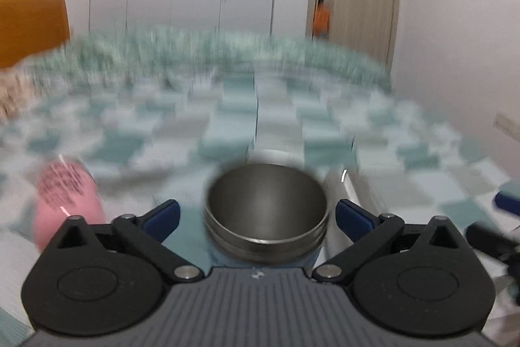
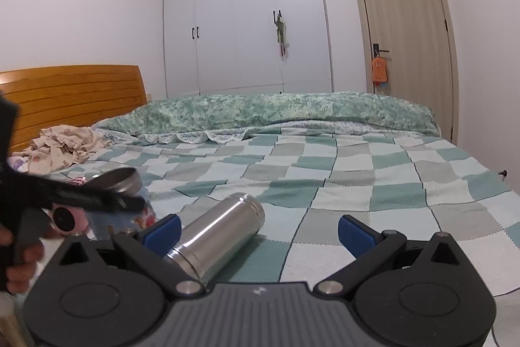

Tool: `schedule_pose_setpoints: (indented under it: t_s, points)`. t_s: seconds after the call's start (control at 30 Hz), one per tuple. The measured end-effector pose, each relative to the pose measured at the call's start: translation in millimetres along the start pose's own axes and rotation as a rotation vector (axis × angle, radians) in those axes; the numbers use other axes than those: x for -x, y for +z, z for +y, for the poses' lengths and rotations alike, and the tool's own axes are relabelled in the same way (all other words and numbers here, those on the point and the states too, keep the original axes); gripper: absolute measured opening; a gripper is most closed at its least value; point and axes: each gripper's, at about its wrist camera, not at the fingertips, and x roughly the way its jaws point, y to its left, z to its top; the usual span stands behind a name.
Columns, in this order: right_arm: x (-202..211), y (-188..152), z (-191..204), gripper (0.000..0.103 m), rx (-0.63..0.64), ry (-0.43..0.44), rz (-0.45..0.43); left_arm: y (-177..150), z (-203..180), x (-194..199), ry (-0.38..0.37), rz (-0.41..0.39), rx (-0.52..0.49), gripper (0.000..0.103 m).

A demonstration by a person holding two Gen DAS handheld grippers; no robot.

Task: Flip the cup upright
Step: 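Rotate the blue tumbler upright with the left tool and lower it onto the bed, then open the left tool and withdraw from the upright blue tumbler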

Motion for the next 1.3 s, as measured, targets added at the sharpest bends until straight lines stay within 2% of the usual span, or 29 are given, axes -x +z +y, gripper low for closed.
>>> schedule_pose_setpoints:
  t_s: [0.13, 0.23, 0.3, 0.5, 0.7, 0.87, 1.3]
  points:
    - [24.5, 0.1, 8.3, 0.103, 0.011, 0.005, -0.035, 11.3, 1.9, 69.6, 0.022, -0.177, -0.048, 0.103]
    - [48.7, -2.8, 15.5, 0.103, 0.015, 0.011, -0.065, 9.0, 5.2, 116.3, 0.031, -0.259, -0.067, 0.103]
    - [63.6, -6.1, 19.5, 0.103, 0.01, 0.013, -0.078, 1.9, 6.7, 139.5, 0.036, -0.282, -0.061, 0.103]
    - [105.6, -31.6, 32.8, 0.103, 0.015, 0.013, -0.084, -48.9, 10.5, 182.8, 0.04, -0.264, -0.058, 0.103]
    - [136.4, -70.9, 43.5, 0.103, 0.021, -0.013, -0.072, -104.8, 11.0, 189.0, 0.044, -0.202, -0.062, 0.103]
    - [161.1, -94.0, 55.8, 0.103, 0.079, -0.045, -0.121, -139.9, 11.5, 197.5, 0.072, -0.243, -0.061, 0.103]
    - [180.1, -103.6, 73.5, 0.103, 0.153, -0.081, -0.166, -162.8, 0.6, 199.0, 0.098, -0.283, -0.098, 0.103]
